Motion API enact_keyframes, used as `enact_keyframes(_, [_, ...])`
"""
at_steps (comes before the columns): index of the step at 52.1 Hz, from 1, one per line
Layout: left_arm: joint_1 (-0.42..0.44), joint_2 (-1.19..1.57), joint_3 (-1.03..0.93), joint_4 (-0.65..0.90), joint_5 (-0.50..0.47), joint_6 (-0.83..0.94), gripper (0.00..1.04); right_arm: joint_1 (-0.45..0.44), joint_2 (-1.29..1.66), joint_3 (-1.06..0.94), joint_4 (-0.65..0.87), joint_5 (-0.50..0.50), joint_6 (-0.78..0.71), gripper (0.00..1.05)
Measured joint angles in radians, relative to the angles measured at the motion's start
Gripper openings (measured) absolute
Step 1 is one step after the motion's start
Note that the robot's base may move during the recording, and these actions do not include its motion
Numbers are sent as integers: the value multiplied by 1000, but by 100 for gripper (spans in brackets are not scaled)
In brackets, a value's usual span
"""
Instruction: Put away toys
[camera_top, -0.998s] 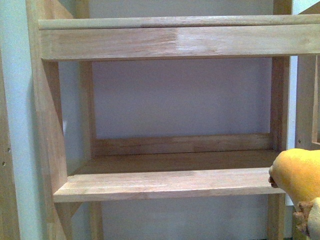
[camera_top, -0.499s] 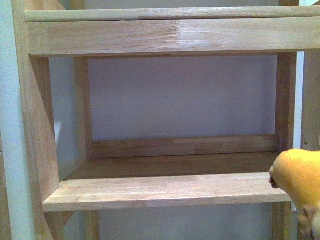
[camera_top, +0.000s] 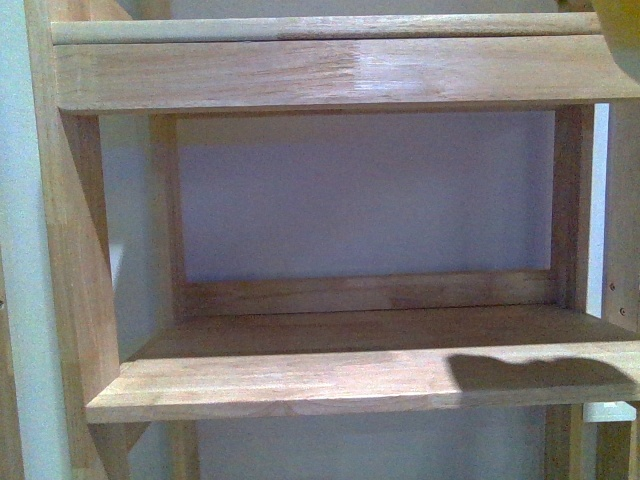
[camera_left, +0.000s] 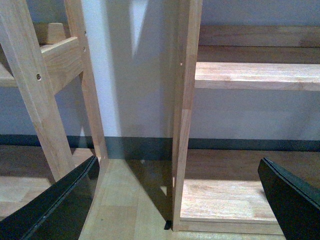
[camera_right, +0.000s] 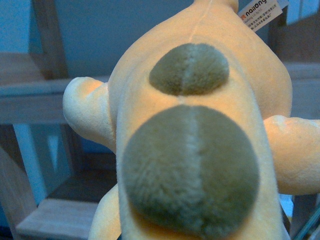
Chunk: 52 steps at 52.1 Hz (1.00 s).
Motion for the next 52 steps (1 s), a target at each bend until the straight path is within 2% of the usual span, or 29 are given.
enact_keyframes(8, [0, 0, 0, 0, 0, 0, 99, 82, 152, 212, -31, 45, -31, 8])
enact_keyframes(14, [0, 0, 0, 0, 0, 0, 99, 158, 324, 444, -78, 80, -48, 8])
enact_keyframes(27, [0, 0, 0, 0, 0, 0, 99, 221, 612, 819, -178, 110, -30, 8])
enact_keyframes(41, [0, 0, 0, 0, 0, 0, 99, 297, 942, 1225, -306, 98, 70, 8])
enact_keyframes(52, [0, 0, 0, 0, 0, 0, 99, 369, 1110, 1438, -381, 43, 158, 8])
